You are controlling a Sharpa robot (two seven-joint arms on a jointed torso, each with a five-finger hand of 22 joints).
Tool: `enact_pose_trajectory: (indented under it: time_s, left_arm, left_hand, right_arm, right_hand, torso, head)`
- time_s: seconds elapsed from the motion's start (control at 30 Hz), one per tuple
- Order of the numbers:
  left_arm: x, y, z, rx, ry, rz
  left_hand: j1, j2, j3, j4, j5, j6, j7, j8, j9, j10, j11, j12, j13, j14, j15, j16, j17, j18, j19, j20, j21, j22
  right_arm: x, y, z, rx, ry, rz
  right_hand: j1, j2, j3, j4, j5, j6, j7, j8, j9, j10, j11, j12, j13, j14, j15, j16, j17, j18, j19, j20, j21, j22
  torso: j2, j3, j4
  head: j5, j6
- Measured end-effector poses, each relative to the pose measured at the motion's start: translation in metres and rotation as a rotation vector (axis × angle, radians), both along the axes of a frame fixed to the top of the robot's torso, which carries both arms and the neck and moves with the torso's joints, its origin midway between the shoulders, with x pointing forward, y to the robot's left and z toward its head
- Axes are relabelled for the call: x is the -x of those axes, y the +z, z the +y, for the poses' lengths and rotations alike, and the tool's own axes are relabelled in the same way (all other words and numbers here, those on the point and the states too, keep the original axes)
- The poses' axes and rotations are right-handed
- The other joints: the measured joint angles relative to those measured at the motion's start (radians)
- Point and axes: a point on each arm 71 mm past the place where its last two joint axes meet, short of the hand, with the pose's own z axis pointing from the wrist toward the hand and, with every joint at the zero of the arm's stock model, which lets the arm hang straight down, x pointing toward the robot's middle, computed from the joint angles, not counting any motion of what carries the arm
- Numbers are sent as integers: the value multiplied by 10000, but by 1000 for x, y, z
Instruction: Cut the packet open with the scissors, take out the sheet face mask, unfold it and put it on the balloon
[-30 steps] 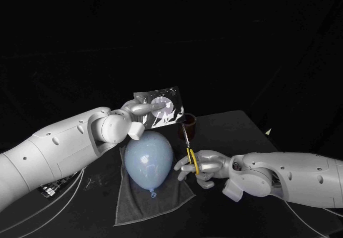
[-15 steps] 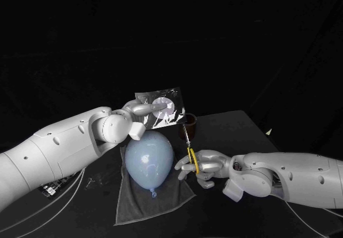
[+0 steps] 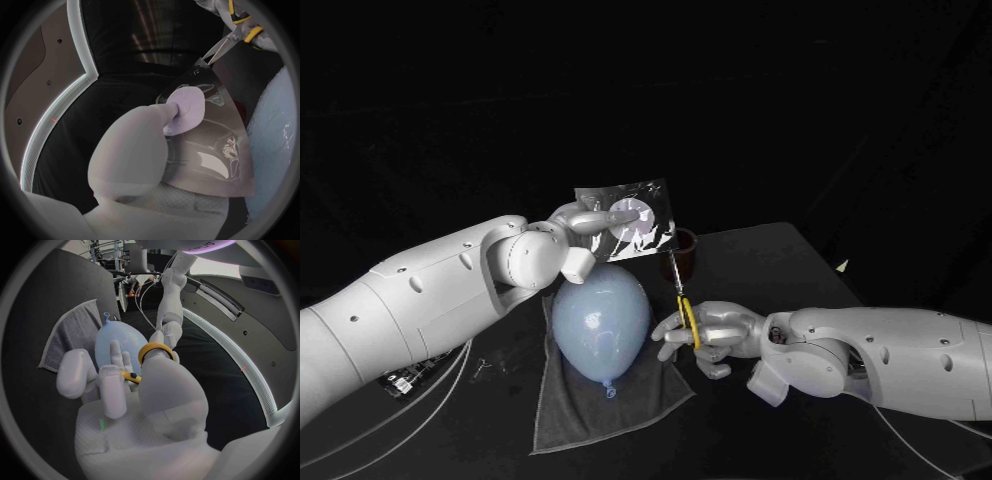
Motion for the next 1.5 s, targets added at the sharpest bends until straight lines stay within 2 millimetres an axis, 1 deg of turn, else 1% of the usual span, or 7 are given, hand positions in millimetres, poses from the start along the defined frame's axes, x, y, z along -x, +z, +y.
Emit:
enact_pose_trajectory:
  time_s: [0.33,0.47,0.97,1.03,1.4,1.43,1.5]
  left_arm:
    - [3,0,-2,-40,-187,34]
    - [3,0,-2,-70,-235,41]
    - [4,-1,-3,-132,-344,64]
    - [4,-1,-3,-134,-346,63]
    - [4,0,-4,-120,-383,57]
    - [4,0,-4,-118,-389,57]
    - [5,0,-4,-114,-403,57]
  left_hand:
    - [0,0,-1,0,0,-3,-2,-2,4,0,0,0,0,0,0,0,0,-5,0,0,0,0]
    - [0,0,-1,1,0,-3,-3,-4,3,0,0,0,0,0,0,0,0,-6,0,0,0,0]
    - [-27,-27,30,-30,-20,-17,-17,-25,1,-1,1,0,0,0,1,0,0,-11,0,0,0,-1]
    - [-27,-26,30,-30,-20,3,3,-34,-2,-1,1,0,0,-1,1,0,0,-12,0,0,0,0]
    - [-53,-53,29,-29,-21,9,8,9,-1,-1,1,0,0,-1,1,0,0,-15,0,0,0,-1]
    - [-53,-53,28,-29,-21,9,8,9,-1,-1,1,0,0,-1,1,0,0,-15,0,0,0,0]
    - [-96,-39,28,-29,-21,8,8,9,-1,-1,1,0,0,-1,1,0,0,-16,0,0,0,0]
  right_arm:
    - [-2,1,2,-60,-28,-116]
    - [-4,2,2,-87,-85,-207]
    - [-9,6,1,-118,-235,-454]
    - [-10,6,1,-109,-245,-470]
    - [-12,6,1,-54,-293,-536]
    - [-12,6,1,-47,-304,-543]
    - [-13,6,1,-35,-330,-560]
  right_hand:
    - [0,0,0,0,0,17,57,39,-15,-17,17,0,-52,0,0,-5,-1,-6,-39,33,-75,-7]
    - [0,1,1,0,0,2,72,39,-16,-51,-15,0,-76,0,0,-24,-8,-7,-73,-2,-116,-6]
    - [-9,69,1,0,0,23,136,116,-53,-69,1,0,-185,-1,0,-39,-5,-10,-73,-2,-117,0]
    - [8,87,1,0,0,29,189,116,-53,-70,1,0,-193,0,0,-39,0,-12,-73,-1,-117,1]
    - [14,92,1,0,0,5,216,155,-79,-87,18,0,-247,35,36,-75,0,-18,-73,-1,-117,-2]
    - [13,94,1,0,0,22,241,155,-86,-87,18,0,-260,35,36,-76,0,-18,-73,-1,-117,-2]
    - [-5,177,1,0,0,68,376,224,-122,-75,32,22,-334,35,36,-75,0,-22,-73,-1,-117,-5]
  torso:
    - [4,0,-2]
    - [4,0,0]
    - [-3,-6,0]
    - [-3,-6,0]
    - [-3,-5,1]
    - [-3,-5,1]
    - [-3,-5,1]
  head:
    - [13,-26]
    - [5,-38]
    - [-15,-30]
    - [-29,-23]
    - [-47,-29]
    - [-47,-29]
    - [-53,-30]
